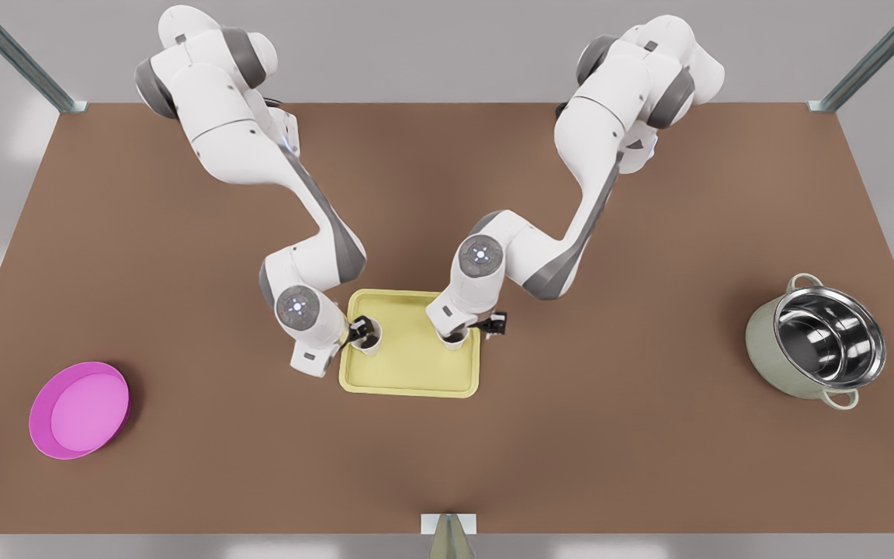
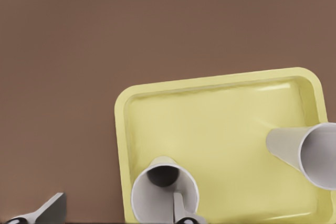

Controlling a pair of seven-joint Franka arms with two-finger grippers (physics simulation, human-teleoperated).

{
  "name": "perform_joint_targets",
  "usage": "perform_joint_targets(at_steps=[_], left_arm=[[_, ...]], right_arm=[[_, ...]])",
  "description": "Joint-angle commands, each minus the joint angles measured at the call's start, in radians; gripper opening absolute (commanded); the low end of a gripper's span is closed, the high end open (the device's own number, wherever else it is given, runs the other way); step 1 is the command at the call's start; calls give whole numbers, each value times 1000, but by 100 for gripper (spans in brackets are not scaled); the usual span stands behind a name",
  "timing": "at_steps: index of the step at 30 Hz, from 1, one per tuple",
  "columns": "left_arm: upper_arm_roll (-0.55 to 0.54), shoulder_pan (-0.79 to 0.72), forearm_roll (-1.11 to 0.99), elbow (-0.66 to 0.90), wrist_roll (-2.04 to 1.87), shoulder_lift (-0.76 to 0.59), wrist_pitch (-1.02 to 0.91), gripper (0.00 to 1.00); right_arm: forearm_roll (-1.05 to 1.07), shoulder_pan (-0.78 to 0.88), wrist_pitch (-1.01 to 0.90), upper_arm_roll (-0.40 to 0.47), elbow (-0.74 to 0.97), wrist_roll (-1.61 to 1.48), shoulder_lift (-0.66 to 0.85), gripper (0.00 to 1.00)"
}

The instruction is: Use the left arm to pick up the white IKEA cup from the tray and place it on the middle-left position; use the right arm to pick up the white IKEA cup from the tray and place it on the middle-right position

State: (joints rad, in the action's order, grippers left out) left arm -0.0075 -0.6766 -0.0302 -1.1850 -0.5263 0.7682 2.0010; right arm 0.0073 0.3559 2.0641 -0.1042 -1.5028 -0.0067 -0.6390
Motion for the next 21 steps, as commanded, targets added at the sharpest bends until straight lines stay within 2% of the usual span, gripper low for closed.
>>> perform_joint_targets(at_steps=[1, 4, 14, 21], left_arm=[[0, -24, -39, -41, -216, -3, 39, 100], [0, -18, -47, -80, -201, -1, 76, 100], [0, 9, -42, -177, -156, -13, 159, 100], [-2, 0, -37, -185, -162, 22, 211, 100]], right_arm=[[2, 2, 51, 0, -16, 63, 1, 100], [2, 9, 137, -5, -99, 62, 5, 100], [2, 8, 139, -6, -123, 53, 24, 100], [2, 3, 165, -6, -139, 50, 9, 100]])
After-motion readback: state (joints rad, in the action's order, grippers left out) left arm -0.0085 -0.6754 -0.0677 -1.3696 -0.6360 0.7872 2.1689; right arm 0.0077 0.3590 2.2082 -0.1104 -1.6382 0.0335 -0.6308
